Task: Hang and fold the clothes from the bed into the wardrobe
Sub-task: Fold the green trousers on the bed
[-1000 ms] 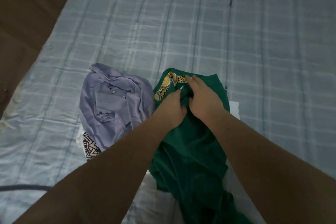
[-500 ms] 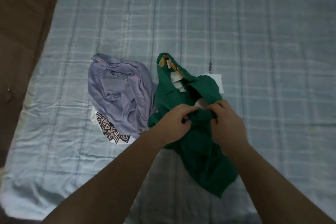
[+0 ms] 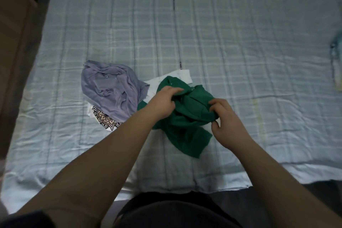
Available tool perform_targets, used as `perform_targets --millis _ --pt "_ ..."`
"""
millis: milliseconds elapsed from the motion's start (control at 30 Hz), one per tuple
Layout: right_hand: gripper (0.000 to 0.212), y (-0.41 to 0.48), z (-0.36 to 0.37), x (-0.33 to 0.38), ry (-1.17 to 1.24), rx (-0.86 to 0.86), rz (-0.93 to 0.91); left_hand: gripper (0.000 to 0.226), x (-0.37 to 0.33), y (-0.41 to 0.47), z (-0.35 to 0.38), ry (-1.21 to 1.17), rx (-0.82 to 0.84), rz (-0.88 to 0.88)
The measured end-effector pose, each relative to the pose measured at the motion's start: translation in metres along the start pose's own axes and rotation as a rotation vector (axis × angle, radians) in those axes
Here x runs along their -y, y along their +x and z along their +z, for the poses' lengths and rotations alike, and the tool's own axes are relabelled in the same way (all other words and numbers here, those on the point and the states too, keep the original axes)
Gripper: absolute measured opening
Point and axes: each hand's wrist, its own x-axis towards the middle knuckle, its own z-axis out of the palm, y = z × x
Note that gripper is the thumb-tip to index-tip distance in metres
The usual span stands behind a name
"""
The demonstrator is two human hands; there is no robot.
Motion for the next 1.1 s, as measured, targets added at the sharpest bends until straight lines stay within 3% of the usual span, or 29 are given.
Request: perform_targets --millis 167,367,533,667,867,967,1033,1100 --pt "0.028 -0.040 -0.028 -0.009 0.161 -0.030 -0.014 0.067 -0.031 -0.003 0.041 0.273 0.278 0.163" --pt "0.026 -0.070 -0.079 -0.041 0.291 -0.111 0.002 0.066 -0.069 -0.012 0.095 0.474 0.217 0.122" --pt "0.023 -0.079 -0.132 -0.076 0.407 -0.213 -0.044 0.046 -0.088 -0.008 0.125 0.662 0.191 0.061" --pt "0.039 -0.082 -0.181 -0.102 0.473 -0.202 -0.060 0.033 -0.116 -0.012 0.127 0.522 0.043 -0.013" --pt "0.055 -0.073 -0.238 -0.108 0.462 -0.252 -0.117 0.051 -0.166 -0.019 0.080 0.254 -0.309 -0.049" --pt "0.049 -0.061 -0.257 -0.090 0.374 -0.331 -0.227 0.044 -0.195 -0.026 0.044 0.215 -0.409 -0.091" --pt "0.032 -0.052 -0.270 -0.074 0.257 -0.392 -0.300 0.026 -0.216 -0.032 0.023 0.147 -0.519 -0.126" --pt "0.020 -0.044 -0.283 -0.055 0.123 -0.433 -0.386 0.022 -0.225 -0.038 -0.002 0.084 -0.614 -0.161"
